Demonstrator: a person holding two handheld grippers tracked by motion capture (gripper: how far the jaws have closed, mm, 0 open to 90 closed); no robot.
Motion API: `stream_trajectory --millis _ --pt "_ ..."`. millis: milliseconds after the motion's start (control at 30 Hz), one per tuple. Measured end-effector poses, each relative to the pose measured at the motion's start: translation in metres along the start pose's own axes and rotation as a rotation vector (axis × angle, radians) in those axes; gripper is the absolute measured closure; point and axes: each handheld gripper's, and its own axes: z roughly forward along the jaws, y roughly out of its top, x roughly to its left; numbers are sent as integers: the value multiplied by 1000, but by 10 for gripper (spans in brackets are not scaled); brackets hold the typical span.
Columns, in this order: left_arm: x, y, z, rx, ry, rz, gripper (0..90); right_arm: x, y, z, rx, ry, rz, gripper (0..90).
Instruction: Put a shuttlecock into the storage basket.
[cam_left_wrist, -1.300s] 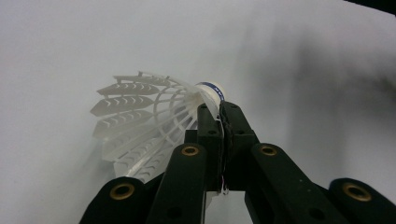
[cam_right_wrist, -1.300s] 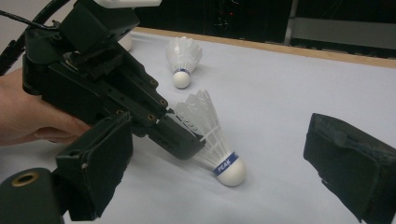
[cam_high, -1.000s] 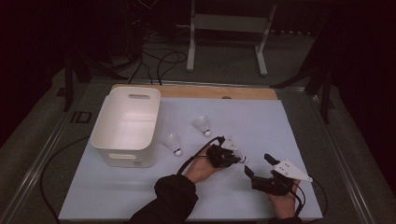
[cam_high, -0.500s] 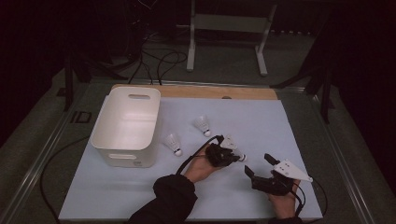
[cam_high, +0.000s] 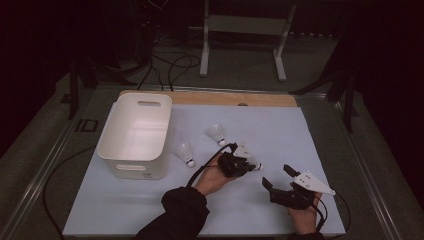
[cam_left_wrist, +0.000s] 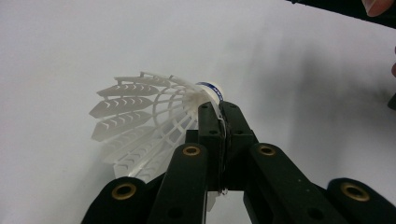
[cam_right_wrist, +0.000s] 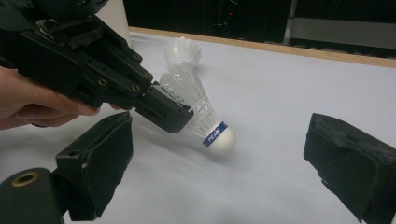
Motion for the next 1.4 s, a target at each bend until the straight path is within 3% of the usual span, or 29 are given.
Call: stream_trajectory --millis 667,1400 --pt "0 3 -12 -24 13 -27 890 0 0 0 0 1 0 81" --pt "0 7 -23 -36 10 -28 891 0 0 0 0 2 -1 81"
